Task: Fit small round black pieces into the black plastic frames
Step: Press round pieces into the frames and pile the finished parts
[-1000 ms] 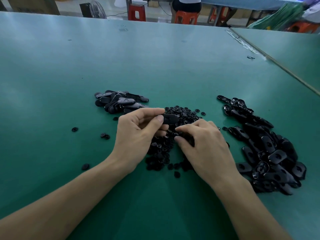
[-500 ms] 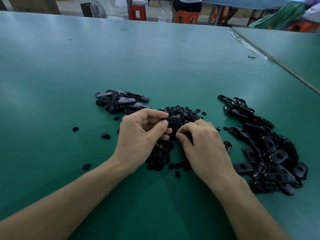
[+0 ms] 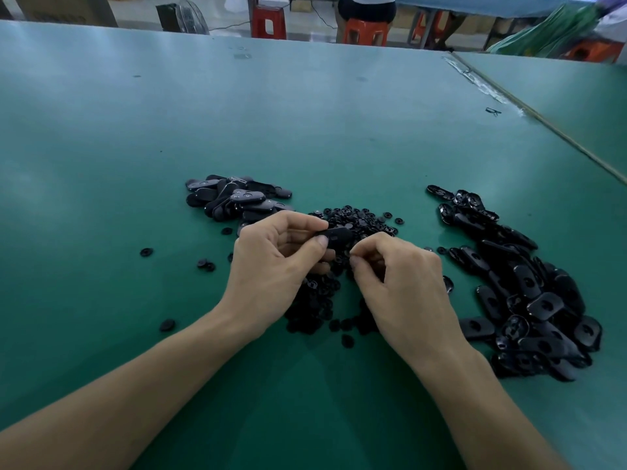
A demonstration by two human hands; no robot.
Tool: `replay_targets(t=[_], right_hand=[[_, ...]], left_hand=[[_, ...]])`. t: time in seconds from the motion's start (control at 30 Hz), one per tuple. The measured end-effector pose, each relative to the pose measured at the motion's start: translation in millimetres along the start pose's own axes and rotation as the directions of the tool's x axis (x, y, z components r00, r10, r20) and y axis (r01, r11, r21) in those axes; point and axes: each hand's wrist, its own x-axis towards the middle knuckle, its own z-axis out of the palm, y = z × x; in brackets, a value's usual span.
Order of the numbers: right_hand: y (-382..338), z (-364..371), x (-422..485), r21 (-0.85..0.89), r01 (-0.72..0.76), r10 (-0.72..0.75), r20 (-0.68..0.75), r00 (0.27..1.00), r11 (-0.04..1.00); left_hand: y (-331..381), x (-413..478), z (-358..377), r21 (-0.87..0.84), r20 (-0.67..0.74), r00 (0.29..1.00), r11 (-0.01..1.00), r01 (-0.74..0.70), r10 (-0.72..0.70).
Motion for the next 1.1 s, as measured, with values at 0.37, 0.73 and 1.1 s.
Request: replay_targets(t=[0.37, 0.73, 1.1], right_hand=[[-2.2, -4.1, 0.8, 0.118, 0.058, -0.043, -0.122, 0.992, 0.991], [-1.6, -6.1, 3.0, 0.461, -0.025, 0.093, -0.125, 0.988, 0.887], [-2.3, -1.6, 1.8, 0.520, -0.034, 0.082, -0.069, 0.994, 0.854]], left_hand=[[0.6, -0.5, -0.1, 0.019, 0.013, 1.000, 1.000, -0.008, 0.008], [1.5, -3.0, 1.6, 0.076, 0.053, 0.998, 0.997, -0.033, 0.029], [1.9, -3.4, 0.7, 0.129, 0.083, 0.994, 0.989, -0.074, 0.064]])
